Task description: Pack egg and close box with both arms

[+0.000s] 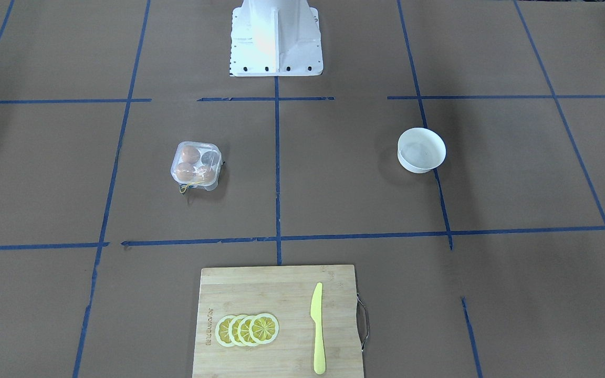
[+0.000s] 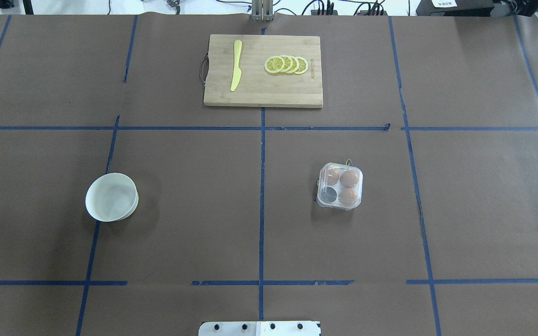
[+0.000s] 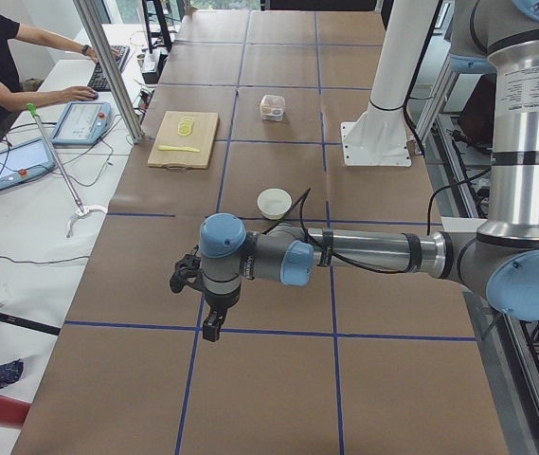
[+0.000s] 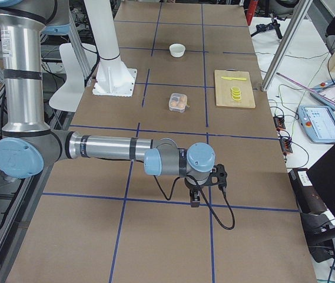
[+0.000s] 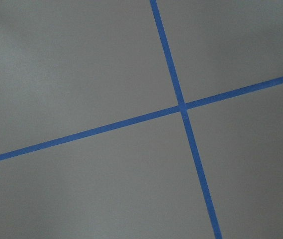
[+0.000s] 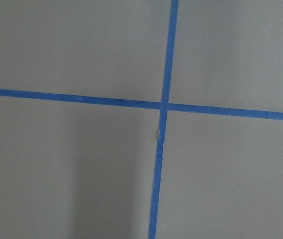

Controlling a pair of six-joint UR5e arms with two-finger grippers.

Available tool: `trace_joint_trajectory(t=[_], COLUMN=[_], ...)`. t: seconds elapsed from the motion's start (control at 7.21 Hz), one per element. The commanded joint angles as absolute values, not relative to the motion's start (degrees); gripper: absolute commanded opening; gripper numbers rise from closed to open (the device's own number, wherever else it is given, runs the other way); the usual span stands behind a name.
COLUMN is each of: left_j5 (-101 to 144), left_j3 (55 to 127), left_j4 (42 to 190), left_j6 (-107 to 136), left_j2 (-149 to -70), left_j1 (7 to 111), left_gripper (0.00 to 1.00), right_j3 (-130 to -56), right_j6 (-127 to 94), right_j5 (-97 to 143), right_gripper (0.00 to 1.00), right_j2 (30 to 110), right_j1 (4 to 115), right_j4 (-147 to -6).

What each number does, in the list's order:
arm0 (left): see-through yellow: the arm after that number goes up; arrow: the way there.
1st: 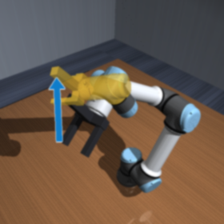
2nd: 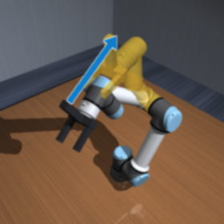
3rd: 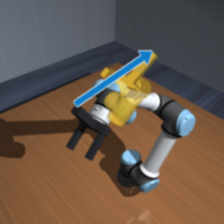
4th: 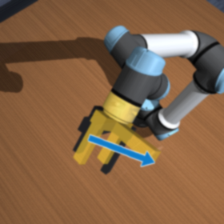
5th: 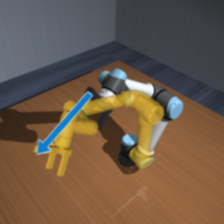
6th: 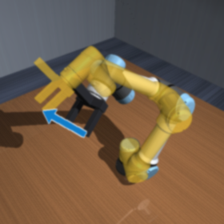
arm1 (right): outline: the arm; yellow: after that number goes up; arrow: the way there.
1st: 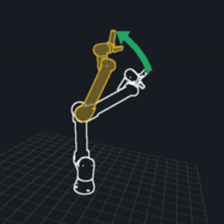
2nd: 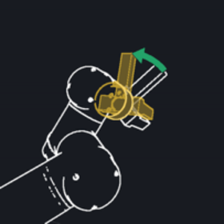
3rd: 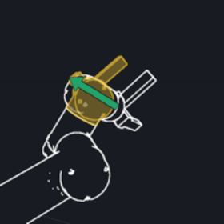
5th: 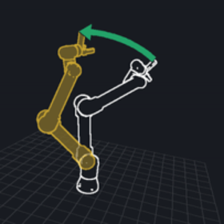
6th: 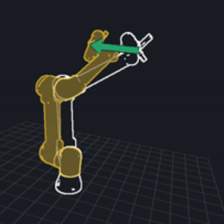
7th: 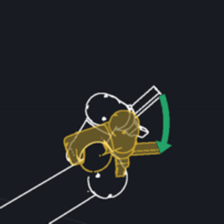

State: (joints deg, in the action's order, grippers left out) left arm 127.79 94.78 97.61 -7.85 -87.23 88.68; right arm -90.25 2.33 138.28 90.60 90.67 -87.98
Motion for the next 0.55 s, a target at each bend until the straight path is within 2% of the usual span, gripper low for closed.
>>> trace_joint_trajectory(t=[0.0,0.42], left_j5=[127.7,127.8], left_j3=[94.6,94.7], left_j4=[97.6,97.6], left_j6=[-7.9,-7.8], left_j2=[-87.2,-87.2], left_j1=[88.7,88.8], left_gripper=[1.0,1.0], right_j3=[-91.7,-92.5], right_j6=[4.0,3.7], right_j5=[138.0,137.5], right_gripper=[1.0,1.0], right_j2=[91.1,91.2], right_j1=[91.7,91.8], right_j4=[-90.1,-89.4])
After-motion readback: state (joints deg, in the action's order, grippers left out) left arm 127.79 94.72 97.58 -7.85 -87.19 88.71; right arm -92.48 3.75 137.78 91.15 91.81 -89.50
